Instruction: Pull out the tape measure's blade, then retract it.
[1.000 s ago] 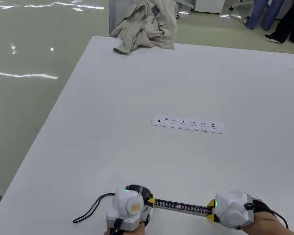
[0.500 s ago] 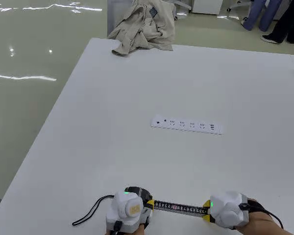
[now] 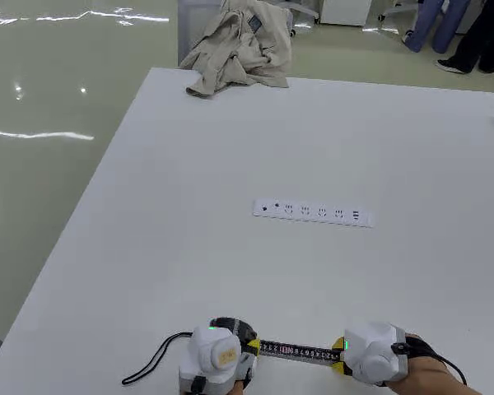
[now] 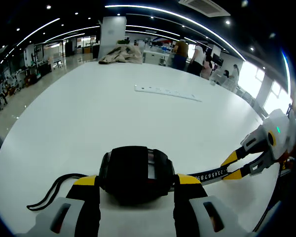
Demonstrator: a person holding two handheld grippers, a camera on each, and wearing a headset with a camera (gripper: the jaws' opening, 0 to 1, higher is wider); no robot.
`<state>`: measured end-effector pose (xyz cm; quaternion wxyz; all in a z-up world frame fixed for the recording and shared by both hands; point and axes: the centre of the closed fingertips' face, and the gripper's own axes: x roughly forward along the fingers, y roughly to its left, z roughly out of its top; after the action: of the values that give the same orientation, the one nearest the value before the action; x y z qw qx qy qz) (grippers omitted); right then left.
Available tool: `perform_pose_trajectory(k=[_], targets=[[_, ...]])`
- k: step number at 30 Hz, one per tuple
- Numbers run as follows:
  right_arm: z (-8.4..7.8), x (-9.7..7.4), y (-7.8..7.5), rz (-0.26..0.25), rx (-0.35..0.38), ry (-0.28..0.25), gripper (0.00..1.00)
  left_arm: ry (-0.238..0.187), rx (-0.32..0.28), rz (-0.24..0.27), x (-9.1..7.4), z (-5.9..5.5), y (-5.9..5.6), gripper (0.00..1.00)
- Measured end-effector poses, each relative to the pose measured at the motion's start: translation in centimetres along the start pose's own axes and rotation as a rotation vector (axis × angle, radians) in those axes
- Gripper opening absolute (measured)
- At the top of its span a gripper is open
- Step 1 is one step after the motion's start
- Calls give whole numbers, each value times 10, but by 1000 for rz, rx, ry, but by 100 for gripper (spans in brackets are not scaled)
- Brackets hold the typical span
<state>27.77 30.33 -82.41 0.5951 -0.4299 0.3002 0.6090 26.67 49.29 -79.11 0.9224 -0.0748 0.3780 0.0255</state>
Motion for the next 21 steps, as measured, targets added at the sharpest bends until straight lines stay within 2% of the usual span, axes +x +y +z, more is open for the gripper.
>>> perform_pose_trajectory(k=[21], targets=[[16, 8, -1, -2, -6, -16, 14, 2, 0, -1, -1, 0, -1, 57]])
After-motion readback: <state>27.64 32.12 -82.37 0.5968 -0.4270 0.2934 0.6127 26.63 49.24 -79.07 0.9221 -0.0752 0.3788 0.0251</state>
